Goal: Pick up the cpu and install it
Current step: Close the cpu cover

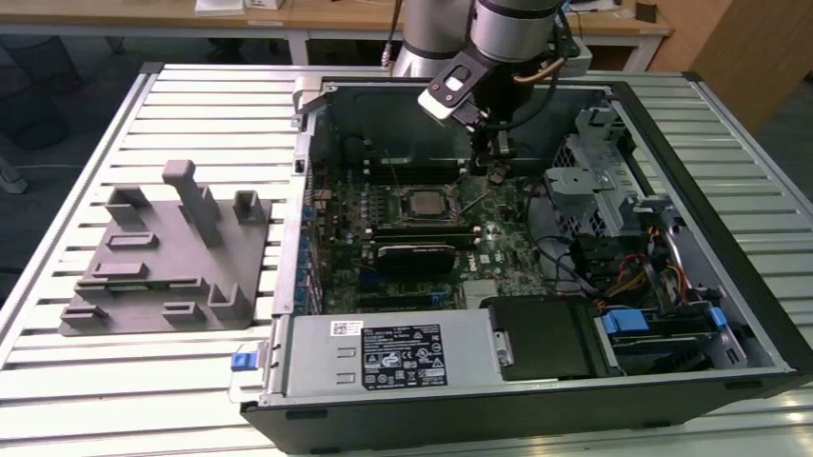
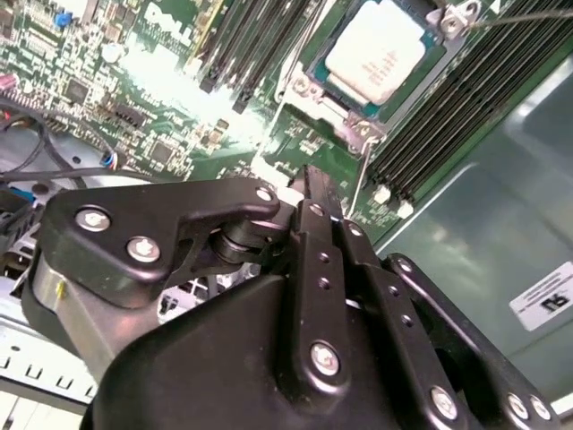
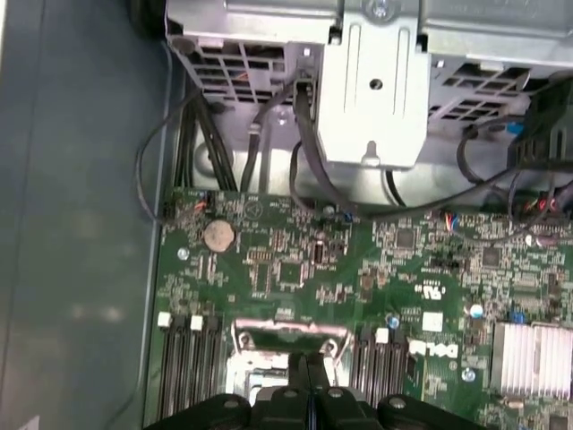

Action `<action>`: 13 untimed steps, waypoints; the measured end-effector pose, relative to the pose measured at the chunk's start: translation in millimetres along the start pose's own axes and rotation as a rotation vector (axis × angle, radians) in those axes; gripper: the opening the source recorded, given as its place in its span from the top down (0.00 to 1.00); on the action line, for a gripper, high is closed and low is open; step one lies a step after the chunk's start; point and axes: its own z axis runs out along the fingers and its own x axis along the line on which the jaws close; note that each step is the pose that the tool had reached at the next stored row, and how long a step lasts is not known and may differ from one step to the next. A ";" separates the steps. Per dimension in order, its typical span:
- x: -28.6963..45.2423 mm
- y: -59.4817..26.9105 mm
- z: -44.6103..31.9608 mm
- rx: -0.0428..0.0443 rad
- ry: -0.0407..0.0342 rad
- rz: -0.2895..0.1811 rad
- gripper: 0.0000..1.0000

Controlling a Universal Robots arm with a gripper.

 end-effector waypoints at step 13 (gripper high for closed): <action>1.2 22.7 4.2 0.0061 -0.0007 0.000 0.89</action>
